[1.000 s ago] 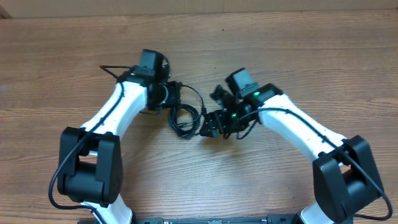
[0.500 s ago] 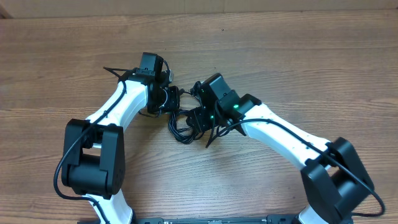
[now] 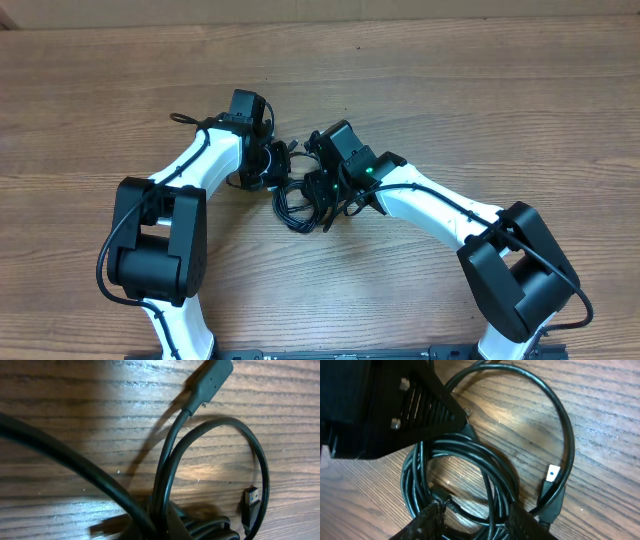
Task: Untangle cables
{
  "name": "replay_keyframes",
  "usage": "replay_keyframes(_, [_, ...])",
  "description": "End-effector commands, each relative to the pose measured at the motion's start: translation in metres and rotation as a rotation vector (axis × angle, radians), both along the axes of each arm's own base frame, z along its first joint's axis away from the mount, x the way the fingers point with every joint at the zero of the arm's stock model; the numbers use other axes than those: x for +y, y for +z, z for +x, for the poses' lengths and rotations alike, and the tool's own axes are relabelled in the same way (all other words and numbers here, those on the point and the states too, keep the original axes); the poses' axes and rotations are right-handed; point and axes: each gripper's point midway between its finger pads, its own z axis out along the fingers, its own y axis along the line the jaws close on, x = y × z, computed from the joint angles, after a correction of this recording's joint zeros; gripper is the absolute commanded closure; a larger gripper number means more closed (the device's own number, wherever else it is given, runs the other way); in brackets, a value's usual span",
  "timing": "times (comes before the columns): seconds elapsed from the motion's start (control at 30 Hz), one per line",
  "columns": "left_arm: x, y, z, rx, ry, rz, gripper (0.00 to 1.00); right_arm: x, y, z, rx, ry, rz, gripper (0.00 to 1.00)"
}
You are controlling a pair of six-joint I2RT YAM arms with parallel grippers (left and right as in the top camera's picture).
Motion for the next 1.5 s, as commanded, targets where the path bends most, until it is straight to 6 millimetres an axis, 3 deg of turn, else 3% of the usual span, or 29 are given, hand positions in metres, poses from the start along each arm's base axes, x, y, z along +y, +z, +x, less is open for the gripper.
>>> replay_keyframes(0.0, [-0.002,-0.014,-0.002,0.032,0.023,0.013,0.96,0.007,-0.01,-0.009,0.046,0.032,0.02,0.62])
replay_keyframes(0.13, [-0.002,-0.014,-0.001,0.03,0.023,0.012,0.96,0.011,-0.029,-0.021,0.124,0.053,0.026,0.66])
replay_keyframes(0.33, [-0.002,-0.014,-0.001,0.029,0.022,0.013,0.95,0.001,-0.055,-0.035,0.2,0.05,-0.049,0.71])
replay_keyframes(0.6, [-0.001,-0.014,-0.001,0.03,0.024,0.012,0.96,0.005,-0.056,-0.046,0.302,-0.022,-0.007,0.73])
replay_keyframes(0.83, [-0.002,-0.014,-0.001,0.059,0.103,0.003,0.96,0.001,-0.093,-0.067,0.471,-0.148,-0.043,0.73])
replay_keyframes(0.93, [-0.001,-0.014,-0.002,0.065,0.103,0.004,0.96,-0.003,-0.094,-0.066,0.52,-0.229,-0.038,0.76])
replay_keyframes(1.0, [-0.001,-0.015,-0.004,0.073,0.103,0.007,0.96,-0.004,-0.094,-0.069,0.55,-0.259,-0.039,0.86])
replay_keyframes(1.03, [0.0,-0.015,-0.006,0.079,0.103,0.009,0.96,0.001,-0.091,-0.073,0.582,-0.252,-0.011,0.96])
replay_keyframes(1.17, [0.0,-0.015,-0.006,0.08,0.103,0.009,0.96,0.017,-0.076,-0.086,0.663,-0.158,0.09,0.96])
replay_keyframes(1.3, [0.003,-0.016,-0.005,0.077,0.108,0.023,0.96,0.027,-0.039,-0.093,0.709,0.004,0.256,0.96])
replay_keyframes(1.47, [0.004,-0.016,-0.005,0.075,0.109,0.028,0.96,0.018,0.017,-0.089,0.631,0.146,0.391,0.96])
